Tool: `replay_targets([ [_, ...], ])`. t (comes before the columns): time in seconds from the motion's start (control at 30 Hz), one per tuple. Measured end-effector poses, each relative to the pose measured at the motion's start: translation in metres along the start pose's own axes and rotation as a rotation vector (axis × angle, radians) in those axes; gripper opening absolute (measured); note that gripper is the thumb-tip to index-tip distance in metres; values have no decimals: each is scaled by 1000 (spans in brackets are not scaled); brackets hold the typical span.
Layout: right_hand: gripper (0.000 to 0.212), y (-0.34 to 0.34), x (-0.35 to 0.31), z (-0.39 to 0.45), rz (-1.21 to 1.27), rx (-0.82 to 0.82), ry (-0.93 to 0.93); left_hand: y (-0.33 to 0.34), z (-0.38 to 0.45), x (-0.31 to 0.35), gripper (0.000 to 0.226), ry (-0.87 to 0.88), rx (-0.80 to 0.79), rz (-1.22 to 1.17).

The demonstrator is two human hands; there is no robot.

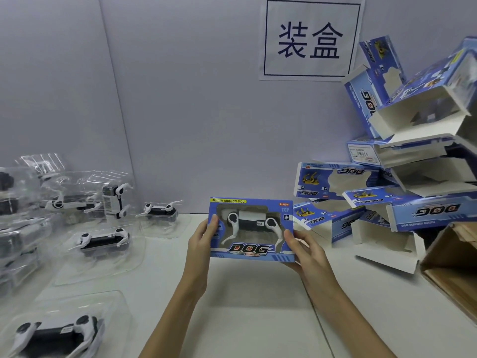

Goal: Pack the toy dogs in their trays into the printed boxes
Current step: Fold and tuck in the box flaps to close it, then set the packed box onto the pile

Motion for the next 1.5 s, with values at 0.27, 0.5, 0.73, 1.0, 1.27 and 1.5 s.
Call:
replay_targets([
  [0.27,74,13,-1,-12,-251,-315,235,-15,8,-11,60,-186,-38,-51],
  [0.5,56,-25,-70,-21,21,-17,13,-22,13,-12,76,-139,36,-257],
  [0.73,82,-146,-115,-57,597,831,-384,-6,13,-17,73,-142,-41,-144],
  [1.0,67,-198,-92,-57,772,898,-352,0,10,-22,76,-157,-65,-78],
  [1.27,37,-196,-108,-52,863,815,-377,-3,12,-28,75,-168,-90,-10],
  [1.5,8,-186,-79,-77,1052,895,-450,9,14,-37,71,-176,-162,64],
])
Point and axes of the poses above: each hand's wrist, its own z-axis towards the middle knuckle, its own y-axis out of the palm, x = y × z, the point moved 9 cm from there along z, towards the middle knuckle, and after that the axes turned 2 degrees about -x, right-handed, at the moved point
